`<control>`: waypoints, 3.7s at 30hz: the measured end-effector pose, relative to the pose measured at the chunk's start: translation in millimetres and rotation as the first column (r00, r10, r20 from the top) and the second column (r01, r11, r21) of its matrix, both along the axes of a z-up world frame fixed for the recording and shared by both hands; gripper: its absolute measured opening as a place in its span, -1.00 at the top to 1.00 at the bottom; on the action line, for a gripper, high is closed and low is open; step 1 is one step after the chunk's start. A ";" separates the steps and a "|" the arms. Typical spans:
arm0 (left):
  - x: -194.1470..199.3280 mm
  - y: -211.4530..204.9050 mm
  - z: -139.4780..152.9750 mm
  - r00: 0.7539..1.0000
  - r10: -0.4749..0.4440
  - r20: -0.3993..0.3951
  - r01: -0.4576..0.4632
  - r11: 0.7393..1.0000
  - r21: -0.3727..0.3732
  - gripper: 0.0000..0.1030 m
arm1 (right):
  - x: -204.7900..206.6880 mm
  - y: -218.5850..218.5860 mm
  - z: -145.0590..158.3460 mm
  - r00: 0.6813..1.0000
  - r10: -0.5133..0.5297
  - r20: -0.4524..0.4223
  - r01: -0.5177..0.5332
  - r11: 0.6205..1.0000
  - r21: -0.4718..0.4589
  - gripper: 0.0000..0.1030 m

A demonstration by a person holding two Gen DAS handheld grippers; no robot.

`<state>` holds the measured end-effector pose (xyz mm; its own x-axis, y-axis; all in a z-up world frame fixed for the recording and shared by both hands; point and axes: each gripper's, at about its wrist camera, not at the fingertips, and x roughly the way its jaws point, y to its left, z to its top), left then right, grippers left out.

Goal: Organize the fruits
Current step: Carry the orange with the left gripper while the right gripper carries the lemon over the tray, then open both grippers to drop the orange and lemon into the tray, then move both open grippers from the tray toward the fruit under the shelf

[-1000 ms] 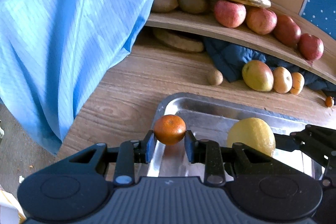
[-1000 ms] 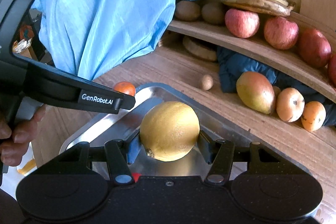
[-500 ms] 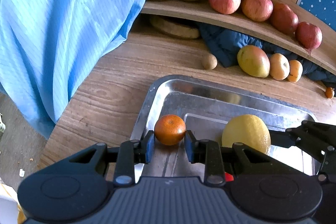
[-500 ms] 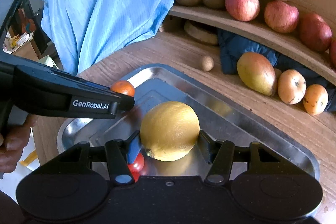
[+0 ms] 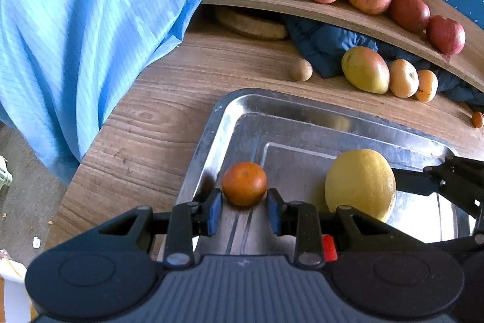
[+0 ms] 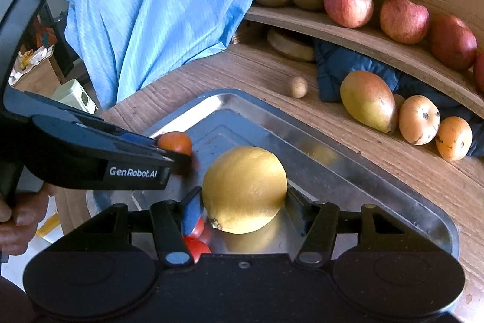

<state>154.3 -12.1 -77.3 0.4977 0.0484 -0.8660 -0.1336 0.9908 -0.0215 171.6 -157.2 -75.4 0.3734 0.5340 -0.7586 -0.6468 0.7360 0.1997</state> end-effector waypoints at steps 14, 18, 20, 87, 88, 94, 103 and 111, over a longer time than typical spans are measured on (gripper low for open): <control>-21.0 0.6 25.4 0.998 0.051 0.044 -0.053 0.998 0.036 -0.56 | -13.6 -18.1 20.1 0.999 0.041 0.011 -0.041 0.998 0.044 -0.81; -28.7 -0.9 33.0 0.998 0.037 0.044 -0.039 0.998 0.055 -0.88 | -18.8 -28.2 28.0 0.999 0.047 0.024 -0.049 0.997 0.053 -0.86; -33.8 -3.1 35.8 0.999 0.014 0.038 -0.017 0.996 0.084 -0.96 | -20.8 -33.2 30.9 0.998 0.051 0.025 -0.052 0.997 0.056 -0.92; 75.2 -15.1 57.4 0.949 -0.311 -0.060 0.316 0.941 0.121 -0.99 | 21.4 -75.6 46.2 0.939 -0.344 0.026 0.345 0.933 -0.106 -0.99; 80.4 -13.7 56.6 0.951 -0.303 -0.058 0.308 0.944 0.120 -0.99 | 23.7 -73.1 45.8 0.938 -0.345 0.028 0.345 0.932 -0.108 -0.99; 106.2 -9.0 44.7 0.962 -0.261 -0.080 0.269 0.957 0.112 -0.99 | 37.3 -59.3 42.7 0.940 -0.340 0.036 0.342 0.932 -0.120 -0.99; 132.0 -14.2 27.5 0.948 -0.301 -0.100 0.312 0.943 0.113 -0.99 | 55.4 -42.0 36.0 0.942 -0.328 0.072 0.336 0.927 -0.170 -0.99; 159.3 -26.9 12.4 0.931 -0.352 -0.097 0.361 0.927 0.102 -0.99 | 61.8 -33.4 31.1 0.941 -0.322 0.104 0.338 0.911 -0.238 -0.99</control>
